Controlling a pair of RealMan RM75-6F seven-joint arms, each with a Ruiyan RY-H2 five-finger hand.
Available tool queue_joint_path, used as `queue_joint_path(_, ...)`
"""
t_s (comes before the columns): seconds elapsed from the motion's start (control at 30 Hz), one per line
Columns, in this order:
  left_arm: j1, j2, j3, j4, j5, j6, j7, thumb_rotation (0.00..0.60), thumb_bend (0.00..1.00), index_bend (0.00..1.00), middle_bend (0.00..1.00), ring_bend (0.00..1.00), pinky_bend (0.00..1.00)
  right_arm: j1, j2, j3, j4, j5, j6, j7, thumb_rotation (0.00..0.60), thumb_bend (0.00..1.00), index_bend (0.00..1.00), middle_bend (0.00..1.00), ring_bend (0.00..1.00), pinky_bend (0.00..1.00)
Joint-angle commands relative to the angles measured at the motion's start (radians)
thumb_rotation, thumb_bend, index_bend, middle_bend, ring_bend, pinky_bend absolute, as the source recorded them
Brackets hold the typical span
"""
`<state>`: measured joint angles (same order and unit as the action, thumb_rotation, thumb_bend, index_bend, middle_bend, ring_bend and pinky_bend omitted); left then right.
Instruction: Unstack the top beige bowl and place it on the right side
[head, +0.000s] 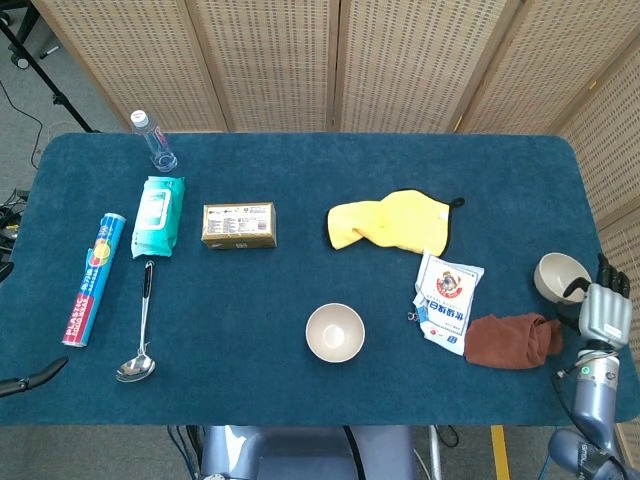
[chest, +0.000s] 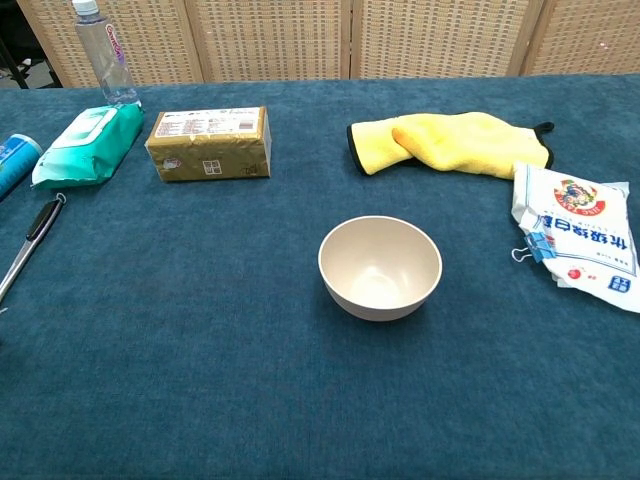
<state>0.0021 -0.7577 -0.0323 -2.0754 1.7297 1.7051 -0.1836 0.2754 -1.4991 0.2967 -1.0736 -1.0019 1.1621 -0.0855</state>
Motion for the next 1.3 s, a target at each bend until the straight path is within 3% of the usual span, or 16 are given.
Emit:
queue_joint_path(0.03,0.001,0.001,0.000,0.000,0.001,0.002,0.000,0.323,0.10,0.00,0.00,0.00,0.00,-0.002,0.003,-0.001,-0.005,0.000,-0.001,-0.001,0.600,0.35,0.52,0.00,0.00,0.00)
queue_joint_path(0.23,0.003,0.005,0.000,0.001,0.000,0.007,-0.004,0.323,0.10,0.00,0.00,0.00,0.00,-0.003,0.005,-0.002,-0.015,-0.005,-0.003,0.002,0.600,0.34,0.45,0.00,0.00,0.00)
queue_joint_path(0.4,0.004,0.004,0.000,0.004,-0.001,0.010,-0.009,0.323,0.10,0.00,0.00,0.00,0.00,-0.001,0.018,0.001,-0.050,-0.019,0.012,-0.003,0.600,0.33,0.33,0.00,0.00,0.00)
queue_joint_path(0.63,0.003,-0.015,0.004,0.013,-0.011,0.000,-0.021,0.322,0.10,0.00,0.00,0.00,0.00,-0.010,0.089,-0.007,-0.228,-0.124,0.121,-0.025,0.600,0.26,0.30,0.00,0.00,0.00)
queue_joint_path(0.77,0.007,-0.044,0.010,0.020,-0.023,-0.002,-0.039,0.323,0.10,0.00,0.00,0.00,0.00,-0.044,0.165,-0.057,-0.441,-0.286,0.253,-0.055,0.600,0.26,0.30,0.00,0.00,0.00)
queue_joint_path(0.97,0.020,-0.099,0.019,0.041,-0.053,-0.002,-0.060,0.322,0.10,0.00,0.00,0.00,0.00,-0.119,0.243,-0.165,-0.639,-0.455,0.366,-0.091,0.600,0.26,0.30,0.00,0.00,0.00)
queue_joint_path(1.17,0.036,-0.182,0.027,0.086,-0.084,-0.005,-0.029,0.323,0.10,0.00,0.00,0.00,0.00,-0.210,0.297,-0.295,-0.712,-0.613,0.453,-0.078,0.600,0.26,0.30,0.00,0.00,0.00)
queue_joint_path(1.3,0.043,-0.224,0.028,0.110,-0.092,-0.001,-0.010,0.323,0.10,0.00,0.00,0.00,0.00,-0.241,0.316,-0.340,-0.723,-0.683,0.485,-0.077,0.600,0.26,0.30,0.00,0.00,0.00)
